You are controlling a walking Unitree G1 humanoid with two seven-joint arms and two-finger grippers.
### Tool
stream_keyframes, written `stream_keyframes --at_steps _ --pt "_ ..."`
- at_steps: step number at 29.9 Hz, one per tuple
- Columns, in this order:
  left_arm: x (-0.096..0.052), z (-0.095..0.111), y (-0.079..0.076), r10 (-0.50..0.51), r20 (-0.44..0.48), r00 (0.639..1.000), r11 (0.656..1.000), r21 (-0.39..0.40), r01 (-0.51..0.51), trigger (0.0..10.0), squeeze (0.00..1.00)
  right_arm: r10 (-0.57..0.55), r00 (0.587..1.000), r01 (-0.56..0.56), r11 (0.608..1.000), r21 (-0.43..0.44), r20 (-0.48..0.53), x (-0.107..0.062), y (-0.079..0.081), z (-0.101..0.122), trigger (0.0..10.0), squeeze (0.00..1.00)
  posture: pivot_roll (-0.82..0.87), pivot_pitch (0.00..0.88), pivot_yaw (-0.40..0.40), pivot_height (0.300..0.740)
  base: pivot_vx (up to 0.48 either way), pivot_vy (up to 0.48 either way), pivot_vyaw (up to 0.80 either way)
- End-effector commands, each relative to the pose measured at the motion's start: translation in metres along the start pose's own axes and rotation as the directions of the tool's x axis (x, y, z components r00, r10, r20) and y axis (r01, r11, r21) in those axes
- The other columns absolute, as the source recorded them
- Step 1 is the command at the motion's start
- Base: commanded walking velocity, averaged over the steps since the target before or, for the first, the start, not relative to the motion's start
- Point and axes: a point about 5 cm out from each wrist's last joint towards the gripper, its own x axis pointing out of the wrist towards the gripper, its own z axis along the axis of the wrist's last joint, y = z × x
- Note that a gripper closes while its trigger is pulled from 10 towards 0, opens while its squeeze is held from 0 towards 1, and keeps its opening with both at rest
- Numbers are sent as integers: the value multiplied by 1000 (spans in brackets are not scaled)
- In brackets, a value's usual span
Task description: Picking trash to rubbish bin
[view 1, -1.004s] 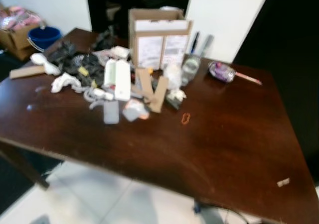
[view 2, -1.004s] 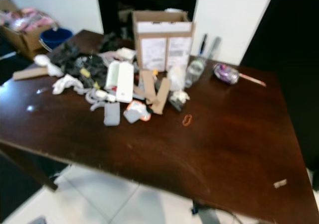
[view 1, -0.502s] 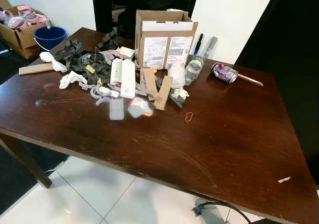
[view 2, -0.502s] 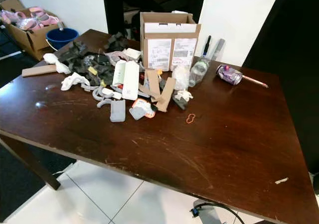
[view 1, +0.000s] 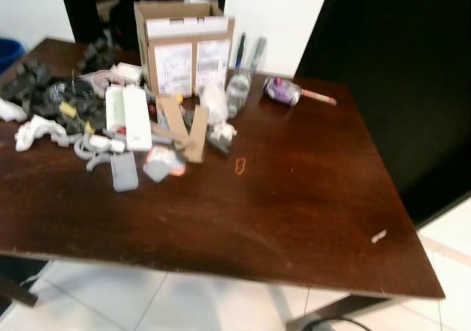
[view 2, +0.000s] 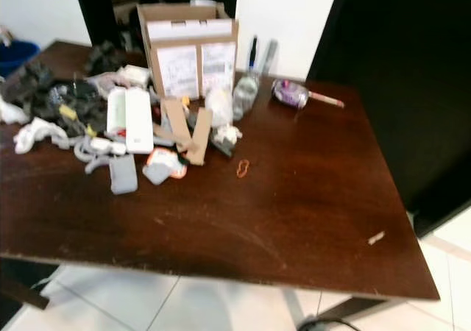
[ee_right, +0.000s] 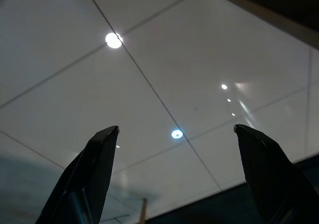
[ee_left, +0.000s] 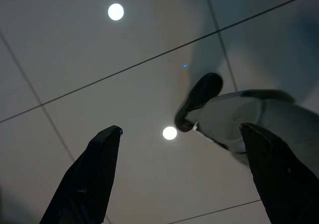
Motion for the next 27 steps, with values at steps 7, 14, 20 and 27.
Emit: stream_keyframes --at_steps 7,14,20,27 --pt "-3 -8 16 40 -25 999 999 -3 -40 10000 0 -41 990 87 927 365 -132 -4 -14 -42 10000 0 198 141 -104 740 0 0 0" --pt "-4 -10 17 43 -29 999 999 -8 -43 10000 0 -95 958 258 697 669 -271 -14 -35 -81 10000 0 197 139 -109 740 0 0 0" --pt "-5 -13 15 35 -36 999 999 -7 -35 10000 0 -99 930 349 549 760 -355 -24 -46 -109 10000 0 189 136 -117 740 0 0 0" --pt "-4 -13 9 5 -38 999 1000 0 -5 10000 0 -308 781 599 118 792 -544 -56 -102 -145 10000 0 171 137 -116 740 0 0 0"
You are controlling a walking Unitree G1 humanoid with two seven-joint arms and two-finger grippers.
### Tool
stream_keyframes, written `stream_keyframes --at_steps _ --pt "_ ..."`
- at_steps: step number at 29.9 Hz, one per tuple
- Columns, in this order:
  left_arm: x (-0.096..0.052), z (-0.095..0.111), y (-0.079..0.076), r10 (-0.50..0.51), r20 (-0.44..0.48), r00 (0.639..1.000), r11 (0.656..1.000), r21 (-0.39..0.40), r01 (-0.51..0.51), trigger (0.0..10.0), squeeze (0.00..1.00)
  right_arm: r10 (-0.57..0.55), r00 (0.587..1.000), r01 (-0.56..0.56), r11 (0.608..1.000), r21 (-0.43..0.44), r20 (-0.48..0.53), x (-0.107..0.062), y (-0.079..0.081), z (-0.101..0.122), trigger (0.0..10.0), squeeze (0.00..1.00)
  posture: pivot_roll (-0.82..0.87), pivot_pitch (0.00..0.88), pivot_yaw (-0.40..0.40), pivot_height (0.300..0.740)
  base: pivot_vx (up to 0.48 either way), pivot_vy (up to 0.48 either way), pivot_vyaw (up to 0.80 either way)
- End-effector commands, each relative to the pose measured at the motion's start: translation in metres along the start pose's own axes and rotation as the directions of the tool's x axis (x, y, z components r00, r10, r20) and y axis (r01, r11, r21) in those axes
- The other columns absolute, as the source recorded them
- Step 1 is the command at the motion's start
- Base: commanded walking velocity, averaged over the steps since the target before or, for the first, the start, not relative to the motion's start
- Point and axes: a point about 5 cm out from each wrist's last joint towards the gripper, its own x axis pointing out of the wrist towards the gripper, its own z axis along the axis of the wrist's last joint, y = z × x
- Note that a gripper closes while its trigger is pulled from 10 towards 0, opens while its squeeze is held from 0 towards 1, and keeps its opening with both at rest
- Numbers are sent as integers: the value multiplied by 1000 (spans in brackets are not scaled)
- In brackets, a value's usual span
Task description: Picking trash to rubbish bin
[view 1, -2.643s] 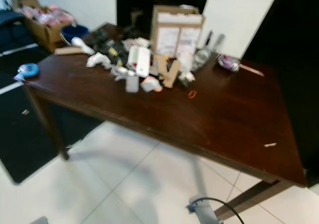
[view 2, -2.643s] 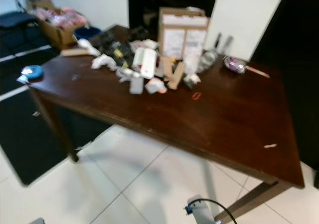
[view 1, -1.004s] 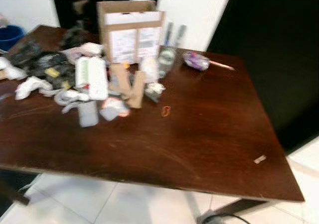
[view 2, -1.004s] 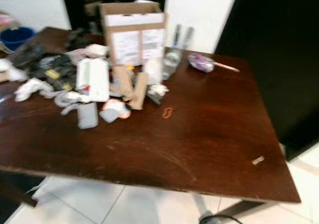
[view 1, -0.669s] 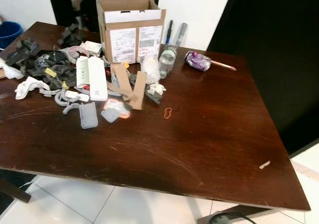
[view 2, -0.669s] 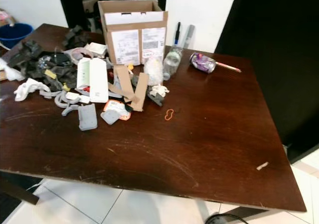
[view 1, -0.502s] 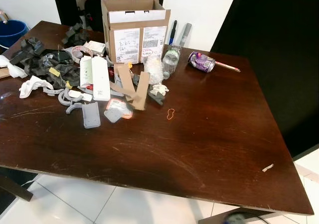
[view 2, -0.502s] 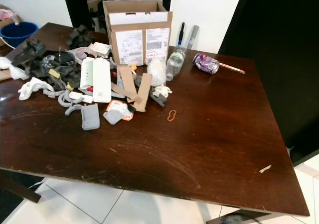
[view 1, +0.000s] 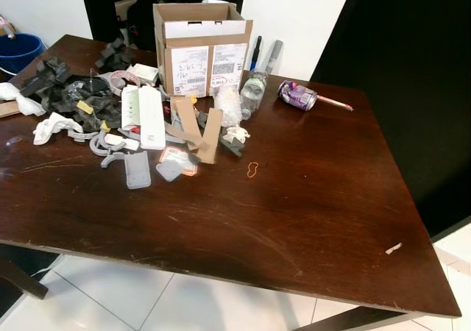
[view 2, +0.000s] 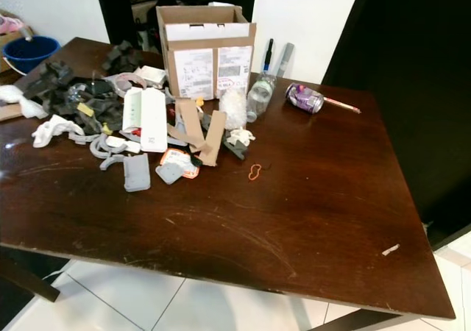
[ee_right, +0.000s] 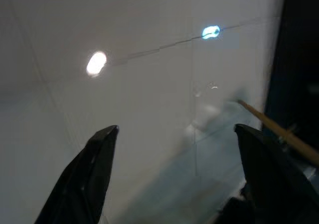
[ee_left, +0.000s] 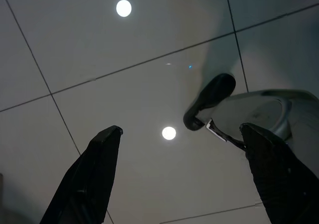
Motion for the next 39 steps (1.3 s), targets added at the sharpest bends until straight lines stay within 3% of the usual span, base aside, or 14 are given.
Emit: stream_keyframes --at_steps 1,6,10,12,16,22,24,25,27,28,30,31,34,39 --pt "-1 -8 -1 -6 -29 1000 1000 4 6 10000 0 -153 985 143 981 129 74 -1 -28 23 10000 0 168 137 -113 740 0 0 0" --pt "-1 -7 -2 -13 -29 999 1000 13 14 10000 0 -297 935 254 942 220 195 -11 -54 62 10000 0 161 137 -107 740 0 0 0" --pt "1 -4 -10 -39 -23 999 999 34 40 10000 0 -535 712 413 843 345 455 -54 -90 143 10000 0 167 136 -107 740 0 0 0" --pt "1 -4 -11 -42 -21 999 999 33 43 10000 0 -535 690 379 841 386 487 -61 -89 156 10000 0 167 136 -107 740 0 0 0" --pt "1 -3 -15 -61 -24 998 997 55 62 10000 0 -365 627 -20 876 482 689 -102 -59 211 10000 0 177 138 -102 740 0 0 0" --pt "1 -4 -15 -62 -26 998 996 55 63 10000 0 43 432 -552 802 227 901 -153 8 252 10000 0 181 139 -100 740 0 0 0" --pt "1 -3 -15 -63 -25 998 996 58 64 10000 0 314 191 -730 679 -80 930 -192 58 262 10000 0 190 140 -100 740 0 0 0" --pt "1 -3 -15 -63 -25 998 996 58 64 10000 0 314 191 -730 679 -80 930 -192 58 262 10000 0 190 140 -100 740 0 0 0" --pt "1 -3 -15 -64 -23 998 996 60 65 10000 0 493 -34 -772 540 -336 870 -228 97 262 10000 0 193 141 -99 740 0 0 0" --pt "1 -3 -15 -64 -23 998 996 60 65 10000 0 493 -34 -772 540 -336 870 -228 97 262 10000 0 193 141 -99 740 0 0 0" --pt "1 -2 -15 -66 -20 998 996 59 67 10000 0 668 -260 -713 354 -605 697 -264 141 247 10000 0 202 147 -105 740 0 0 0" --pt "1 -2 -15 -66 -20 998 996 59 67 10000 0 668 -260 -713 354 -605 697 -264 141 247 10000 0 202 147 -105 740 0 0 0" --pt "1 -2 -16 -70 -16 997 996 59 71 10000 0 791 -413 -573 161 -804 452 -300 189 217 10000 0 211 151 -109 740 0 0 0" --pt "1 -2 -17 -74 -17 997 995 63 75 10000 0 775 -582 -489 -92 -868 245 -331 223 183 10000 0 216 148 -110 740 0 0 141"
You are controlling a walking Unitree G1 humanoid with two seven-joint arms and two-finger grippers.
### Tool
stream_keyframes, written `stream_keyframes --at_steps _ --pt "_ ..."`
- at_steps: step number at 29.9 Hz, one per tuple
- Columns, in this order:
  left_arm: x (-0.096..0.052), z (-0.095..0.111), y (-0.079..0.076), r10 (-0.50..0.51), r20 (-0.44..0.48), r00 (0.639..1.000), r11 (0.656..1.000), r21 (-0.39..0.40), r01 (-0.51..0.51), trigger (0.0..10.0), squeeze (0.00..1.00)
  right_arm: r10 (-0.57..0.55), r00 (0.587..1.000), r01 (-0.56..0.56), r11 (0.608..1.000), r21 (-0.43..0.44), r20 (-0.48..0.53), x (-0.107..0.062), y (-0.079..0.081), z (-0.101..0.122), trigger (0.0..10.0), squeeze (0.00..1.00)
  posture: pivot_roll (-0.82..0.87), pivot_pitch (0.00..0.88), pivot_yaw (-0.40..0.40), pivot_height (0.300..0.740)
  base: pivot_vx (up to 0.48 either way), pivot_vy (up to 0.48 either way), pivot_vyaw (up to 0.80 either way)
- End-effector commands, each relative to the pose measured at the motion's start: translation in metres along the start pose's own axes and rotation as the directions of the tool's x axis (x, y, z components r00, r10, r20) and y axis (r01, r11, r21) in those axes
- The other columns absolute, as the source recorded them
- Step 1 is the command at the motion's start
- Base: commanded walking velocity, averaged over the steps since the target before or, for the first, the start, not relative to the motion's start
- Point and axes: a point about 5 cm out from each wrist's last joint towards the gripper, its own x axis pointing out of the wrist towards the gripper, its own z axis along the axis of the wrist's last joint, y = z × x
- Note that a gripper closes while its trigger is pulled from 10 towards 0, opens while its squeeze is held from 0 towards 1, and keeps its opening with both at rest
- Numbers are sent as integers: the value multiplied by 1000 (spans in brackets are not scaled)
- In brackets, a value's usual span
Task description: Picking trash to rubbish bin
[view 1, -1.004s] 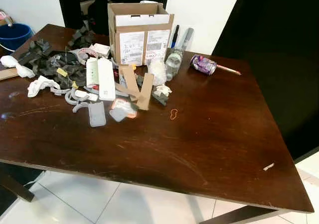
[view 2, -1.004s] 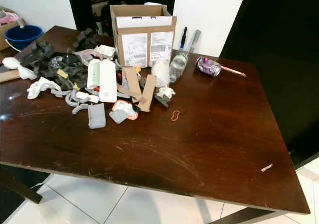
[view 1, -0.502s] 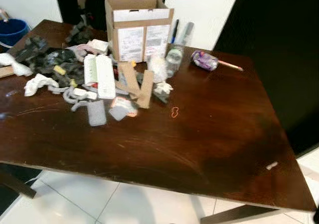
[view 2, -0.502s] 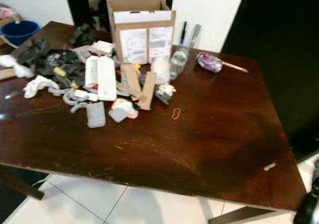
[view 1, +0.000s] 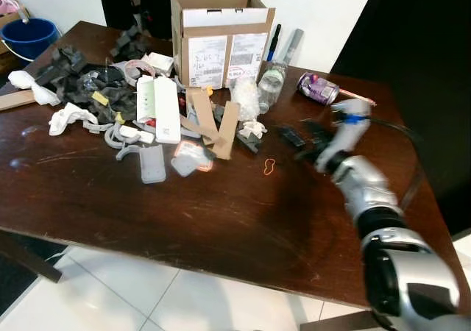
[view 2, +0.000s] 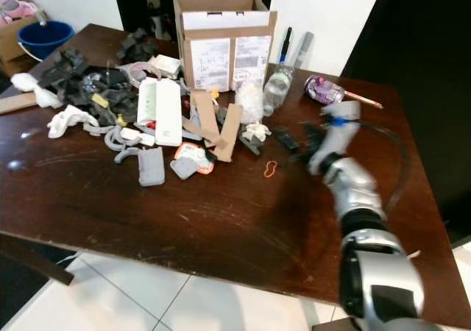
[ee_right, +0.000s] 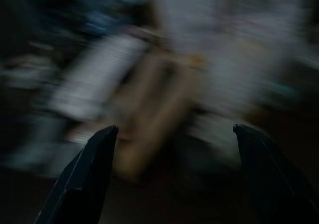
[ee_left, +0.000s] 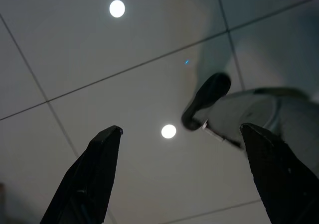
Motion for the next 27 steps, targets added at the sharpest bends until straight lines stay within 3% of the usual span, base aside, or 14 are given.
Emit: stream_keyframes --at_steps 1,4,6,7,9,11,12,19,21,23,26,27 --pt "-2 -12 0 2 -39 999 1000 3 -2 10000 0 105 994 -105 994 11 2 6 14 -4 10000 0 216 148 -110 740 0 0 706" --pt "-2 -12 0 0 -38 999 1000 4 0 10000 0 167 986 -167 986 13 -18 14 28 -14 10000 0 220 147 -109 740 0 0 708" --pt "-2 -10 -2 -4 -29 1000 1000 3 4 10000 0 193 981 -192 981 30 -26 28 48 -25 10000 0 221 150 -110 740 0 0 353" --pt "-2 -10 -2 -4 -29 1000 1000 3 4 10000 0 193 981 -192 981 30 -26 28 48 -25 10000 0 221 150 -110 740 0 0 0" --pt "-1 -8 -2 -7 -23 1000 1000 4 7 10000 0 127 987 -131 991 -34 -100 41 66 -39 10000 0 215 154 -114 740 0 0 0" --pt "-1 -8 -2 -9 -22 1000 1000 5 9 10000 0 94 987 -103 992 -68 -129 45 71 -44 10000 0 215 154 -114 740 0 0 0" --pt "-1 -8 -3 -11 -20 1000 1000 5 11 10000 0 63 984 -82 991 -108 -168 52 84 -53 10000 0 219 158 -118 740 0 0 0" --pt "-1 -4 -5 -16 12 1000 1000 -11 16 10000 0 -9 985 -23 983 -182 -173 63 96 -53 10000 0 230 172 -132 740 0 0 0" --pt "0 3 -3 -3 60 998 1000 -14 4 10000 0 -20 986 -11 983 -183 -165 67 98 -50 10000 0 237 179 -139 740 0 0 0" --pt "-1 21 4 30 171 985 998 -65 -19 10000 0 -13 985 -22 980 -197 -173 69 100 -49 10000 0 243 183 -148 740 0 0 0" --pt "-5 56 12 33 379 925 996 -92 2 10000 0 -5 983 -34 977 -208 -183 70 101 -50 10000 0 268 193 -166 740 0 0 0" --pt "-5 56 12 33 379 925 996 -92 2 10000 0 -5 983 -34 977 -208 -183 70 101 -50 10000 0 268 193 -166 740 0 0 0"
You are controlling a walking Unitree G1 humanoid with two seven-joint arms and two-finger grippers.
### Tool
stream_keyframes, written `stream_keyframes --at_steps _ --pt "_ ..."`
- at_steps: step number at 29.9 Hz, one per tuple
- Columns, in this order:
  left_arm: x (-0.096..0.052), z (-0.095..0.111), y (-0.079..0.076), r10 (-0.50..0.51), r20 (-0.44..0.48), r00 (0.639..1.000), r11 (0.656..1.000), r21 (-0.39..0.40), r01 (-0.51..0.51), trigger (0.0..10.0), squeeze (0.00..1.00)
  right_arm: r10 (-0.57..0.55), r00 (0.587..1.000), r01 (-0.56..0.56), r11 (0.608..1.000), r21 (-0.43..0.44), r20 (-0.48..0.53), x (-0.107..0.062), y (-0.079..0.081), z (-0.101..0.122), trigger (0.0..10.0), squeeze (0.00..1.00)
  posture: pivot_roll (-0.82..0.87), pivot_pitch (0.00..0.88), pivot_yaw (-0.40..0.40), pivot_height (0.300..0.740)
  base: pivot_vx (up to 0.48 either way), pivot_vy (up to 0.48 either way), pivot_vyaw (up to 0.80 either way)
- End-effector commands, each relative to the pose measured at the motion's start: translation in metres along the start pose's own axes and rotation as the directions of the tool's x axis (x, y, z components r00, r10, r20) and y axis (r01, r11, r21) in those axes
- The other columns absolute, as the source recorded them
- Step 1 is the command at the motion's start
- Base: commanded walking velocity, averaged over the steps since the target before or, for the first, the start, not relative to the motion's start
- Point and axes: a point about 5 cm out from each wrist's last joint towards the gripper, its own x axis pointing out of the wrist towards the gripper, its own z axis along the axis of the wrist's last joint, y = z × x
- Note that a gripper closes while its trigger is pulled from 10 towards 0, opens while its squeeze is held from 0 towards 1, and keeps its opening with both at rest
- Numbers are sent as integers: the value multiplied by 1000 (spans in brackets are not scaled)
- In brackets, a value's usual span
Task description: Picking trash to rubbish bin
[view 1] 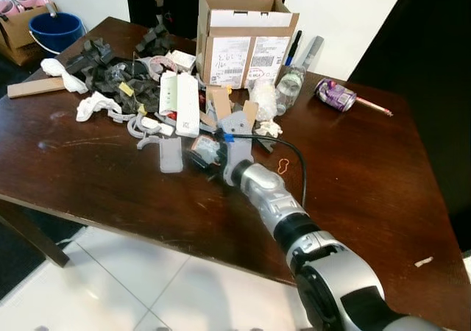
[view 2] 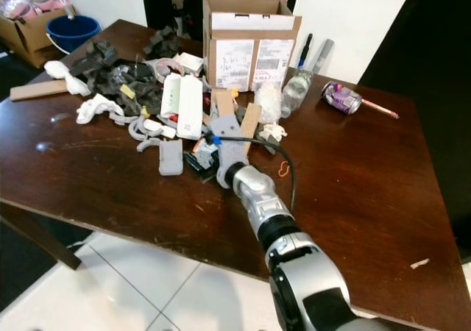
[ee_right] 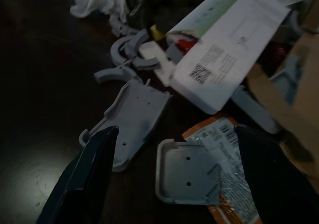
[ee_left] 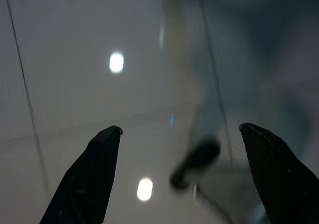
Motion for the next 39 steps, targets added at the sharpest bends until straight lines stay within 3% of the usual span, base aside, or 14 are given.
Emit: stream_keyframes --at_steps 1,6,10,12,13,15,20,22,27,30,31,34,38,39 --pt "0 24 14 29 150 988 1000 6 -30 10000 0 -17 999 17 1000 -11 -48 -2 -1 -10 10000 0 284 198 -171 740 0 0 0" --pt "-2 45 28 105 273 956 994 1 -110 10000 0 -37 997 35 999 -34 -70 -3 -3 -13 10000 0 302 199 -174 740 0 0 0" --pt "-9 74 43 182 438 880 983 -93 -157 10000 0 -54 995 50 998 -41 -80 -3 -3 -14 10000 0 315 199 -178 740 0 0 0" --pt "-16 108 34 103 601 792 994 -81 -67 10000 0 -53 995 49 998 -43 -89 -2 -2 -15 10000 0 331 202 -183 740 0 0 0" --pt "-16 108 34 103 601 792 994 -81 -67 10000 0 -53 995 49 998 -43 -89 -2 -2 -15 10000 0 331 202 -183 740 0 0 0" --pt "-29 142 10 -54 723 689 998 17 60 10000 0 -50 994 45 998 -49 -97 -1 0 -16 10000 0 338 201 -183 740 0 0 0" --pt "-43 167 -19 -236 770 592 968 132 214 10000 0 -47 994 43 998 -50 -100 1 2 -15 10000 0 356 197 -179 740 0 0 0" --pt "-52 172 -39 -365 753 548 920 201 336 10000 0 -47 994 43 998 -48 -99 2 3 -13 10000 0 358 194 -174 740 0 0 0" --pt "-62 169 -59 -506 700 505 840 265 474 10000 0 -53 994 49 998 -48 -98 3 3 -12 10000 0 359 194 -170 740 0 0 0" --pt "-80 162 -86 -694 592 409 677 343 651 10000 0 -77 990 71 996 -49 -115 2 1 -14 10000 0 358 193 -163 740 0 0 0" --pt "-80 162 -86 -694 592 409 677 343 651 10000 0 -77 990 71 996 -49 -115 2 1 -14 10000 0 358 193 -163 740 0 0 0" --pt "-96 157 -107 -818 488 305 515 384 767 10000 0 -84 988 79 996 -45 -131 2 1 -17 10000 0 355 191 -159 740 0 0 0" --pt "-100 156 -110 -839 463 286 481 386 787 10000 0 -84 987 79 996 -45 -135 2 1 -18 10000 0 354 191 -157 740 0 0 0" --pt "-105 154 -114 -875 417 246 419 397 817 10000 0 -82 987 77 996 -42 -139 2 2 -19 10000 0 352 190 -153 740 0 0 0"
